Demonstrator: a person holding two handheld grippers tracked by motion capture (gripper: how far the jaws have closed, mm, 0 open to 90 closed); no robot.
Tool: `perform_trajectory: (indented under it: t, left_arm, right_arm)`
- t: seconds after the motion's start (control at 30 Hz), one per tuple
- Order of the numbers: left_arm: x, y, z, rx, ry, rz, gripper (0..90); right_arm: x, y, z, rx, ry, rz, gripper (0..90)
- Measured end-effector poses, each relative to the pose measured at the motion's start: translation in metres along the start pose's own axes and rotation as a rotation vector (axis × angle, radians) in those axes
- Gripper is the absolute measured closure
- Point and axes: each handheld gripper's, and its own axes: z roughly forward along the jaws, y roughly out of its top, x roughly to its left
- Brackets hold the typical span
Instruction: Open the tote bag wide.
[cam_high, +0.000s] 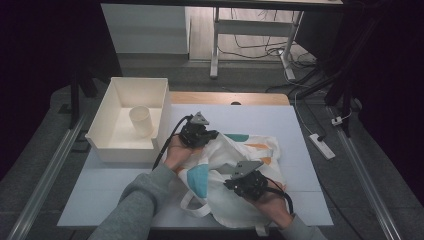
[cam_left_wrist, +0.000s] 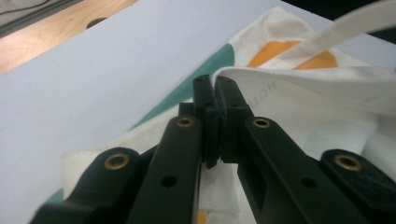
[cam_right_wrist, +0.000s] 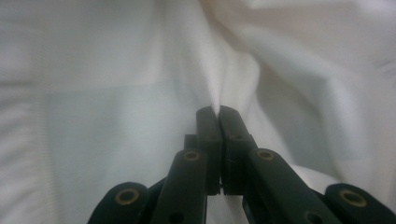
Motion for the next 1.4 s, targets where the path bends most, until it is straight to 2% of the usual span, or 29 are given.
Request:
perform_trajectory:
  t: [0.07, 0.23, 0.4, 0.53, 0.67, 0.7, 0.8, 0.87, 1.1, 1.23, 1.4]
  left_arm:
    - [0.004, -0.002, -0.001, -0.006, -0.001, -0.015, 87.4]
    - [0.010, -0.005, 0.000, -0.009, 0.011, -0.036, 87.4]
    - [0.012, -0.006, -0.001, -0.019, 0.011, -0.052, 87.4]
    - [0.011, -0.005, -0.002, -0.029, 0.020, -0.049, 87.4]
    - [0.012, -0.006, -0.001, -0.028, 0.021, -0.054, 87.4]
    - [0.012, -0.006, 0.000, -0.026, 0.022, -0.055, 87.4]
    - [0.012, -0.007, 0.000, -0.023, 0.019, -0.056, 87.3]
    - [0.012, -0.007, 0.000, -0.021, 0.019, -0.055, 87.3]
    - [0.013, -0.008, 0.005, -0.009, 0.023, -0.053, 87.2]
    - [0.013, -0.008, 0.011, -0.008, 0.034, -0.058, 87.1]
    - [0.015, -0.006, 0.013, -0.022, 0.035, -0.065, 87.1]
  right_arm:
    - [0.001, -0.003, 0.000, -0.001, 0.032, 0.022, 88.5]
    - [0.008, -0.011, 0.000, 0.013, 0.063, 0.047, 88.5]
    - [0.024, -0.018, 0.010, 0.061, 0.066, 0.004, 88.5]
    - [0.026, -0.018, 0.011, 0.068, 0.080, 0.011, 88.6]
    - [0.037, -0.017, 0.016, 0.107, 0.086, -0.044, 88.5]
    - [0.037, -0.017, 0.017, 0.114, 0.088, -0.048, 88.5]
    - [0.031, -0.020, 0.016, 0.093, 0.117, -0.010, 88.5]
    - [0.029, -0.021, 0.018, 0.087, 0.123, -0.006, 88.5]
    - [0.025, -0.023, 0.020, 0.082, 0.125, -0.006, 88.5]
    - [0.024, -0.023, 0.023, 0.087, 0.109, -0.015, 88.5]
    - [0.015, -0.020, 0.027, 0.083, 0.095, 0.029, 88.6]
